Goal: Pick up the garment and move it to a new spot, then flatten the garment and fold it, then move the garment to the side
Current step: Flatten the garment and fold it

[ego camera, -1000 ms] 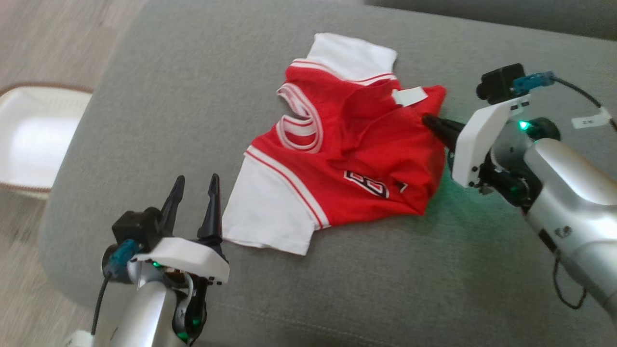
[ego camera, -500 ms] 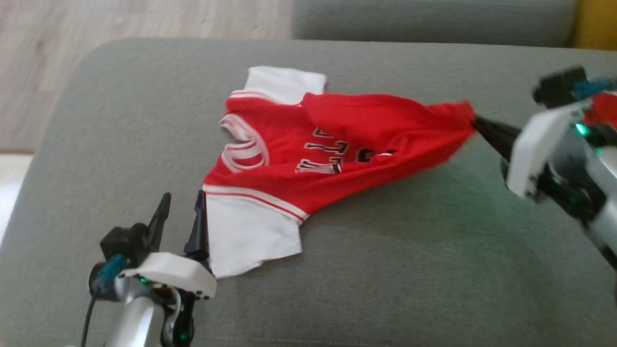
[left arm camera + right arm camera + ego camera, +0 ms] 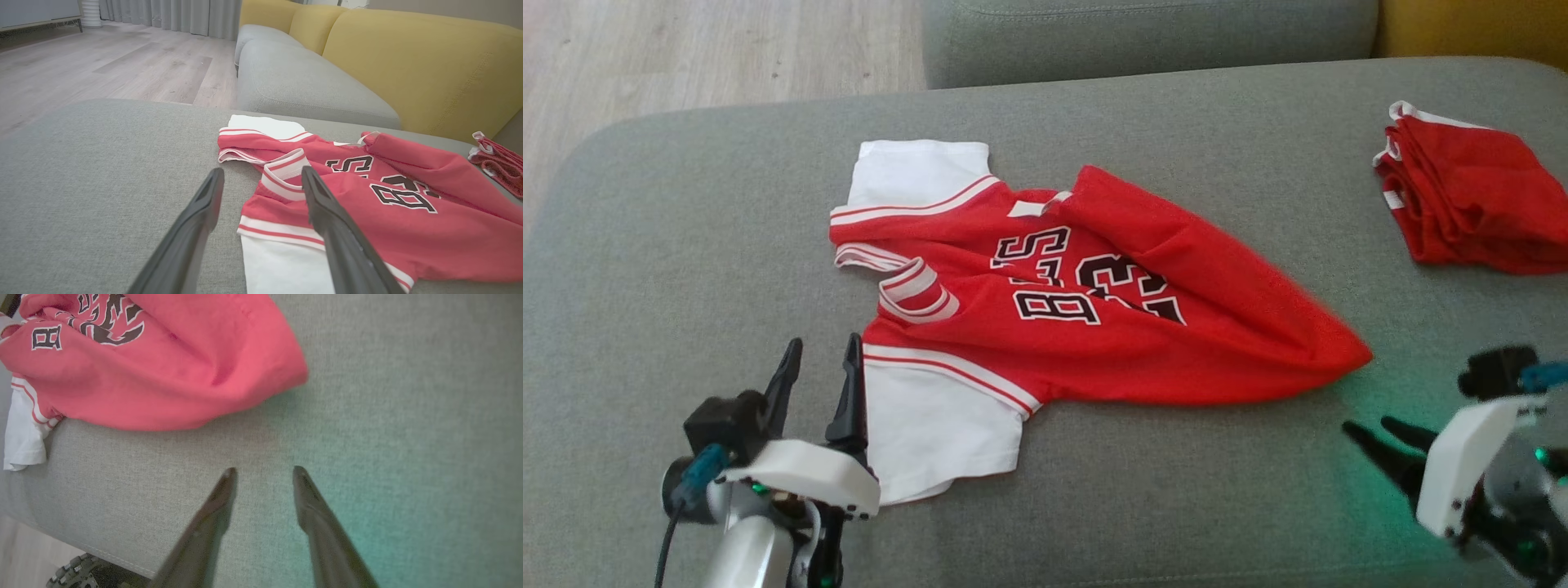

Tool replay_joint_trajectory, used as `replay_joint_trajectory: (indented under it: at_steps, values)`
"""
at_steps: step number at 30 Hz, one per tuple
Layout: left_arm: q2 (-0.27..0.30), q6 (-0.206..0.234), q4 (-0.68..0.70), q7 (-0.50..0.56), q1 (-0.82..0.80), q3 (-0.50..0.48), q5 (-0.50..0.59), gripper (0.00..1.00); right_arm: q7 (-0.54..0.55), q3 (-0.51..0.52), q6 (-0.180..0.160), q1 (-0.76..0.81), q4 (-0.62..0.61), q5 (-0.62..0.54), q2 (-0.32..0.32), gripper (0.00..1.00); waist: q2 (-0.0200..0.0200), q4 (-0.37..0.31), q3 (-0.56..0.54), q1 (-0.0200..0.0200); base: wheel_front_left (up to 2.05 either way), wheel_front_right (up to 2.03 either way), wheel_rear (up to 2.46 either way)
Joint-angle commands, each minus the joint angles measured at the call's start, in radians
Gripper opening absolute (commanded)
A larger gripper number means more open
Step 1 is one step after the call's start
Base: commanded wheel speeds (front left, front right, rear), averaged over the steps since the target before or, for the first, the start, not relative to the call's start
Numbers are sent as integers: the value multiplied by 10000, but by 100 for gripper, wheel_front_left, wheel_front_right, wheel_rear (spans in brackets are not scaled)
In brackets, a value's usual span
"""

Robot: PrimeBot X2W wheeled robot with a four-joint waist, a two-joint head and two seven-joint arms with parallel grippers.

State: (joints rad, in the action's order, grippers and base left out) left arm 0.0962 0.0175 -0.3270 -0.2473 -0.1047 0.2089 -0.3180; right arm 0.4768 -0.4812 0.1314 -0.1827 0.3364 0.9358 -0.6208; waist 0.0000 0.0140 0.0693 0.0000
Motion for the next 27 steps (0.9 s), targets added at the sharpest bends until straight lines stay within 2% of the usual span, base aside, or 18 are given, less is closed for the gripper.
replay_joint_trajectory:
  at_steps: [1, 6, 10, 13, 16, 20, 27]
  values:
    - [234, 37, 336, -16, -326, -391, -20, 100, -128, 377, -7, 3, -492, -225, -33, 100, 0, -28, 25, 0, 0, 0, 0]
    - [272, 50, 402, 34, -333, -318, -24, 100, -657, 2890, -7, 694, -1705, -1620, 762, 100, 0, -10, 17, 0, 0, 0, 0]
    - [258, 8, 355, 40, -406, -229, -52, 100, -880, 3838, -7, 584, -2871, -2781, 1680, 100, 0, 194, 37, 0, 0, 0, 0]
    - [224, -13, 320, 33, -505, -162, -71, 100, -994, 3530, -7, -49, -3222, -3252, 2221, 100, 0, 429, 133, 0, 0, 0, 0]
    - [189, -34, 301, 24, -641, -83, -70, 100, -1076, 2925, -7, -1075, -2807, -3377, 2405, 100, 0, 749, 337, 0, 0, 0, 0]
    - [89, -63, 228, 2, -886, 58, -79, 100, -1339, 2105, -7, -2735, -1496, -3449, 2421, 100, 0, 1354, 753, 0, 0, 0, 0]
    - [-124, -141, -10, -69, -1314, 312, -131, 100, -943, 711, -7, -5495, 1660, -3239, 2094, 100, 0, 2662, 1580, 0, 0, 0, 0]
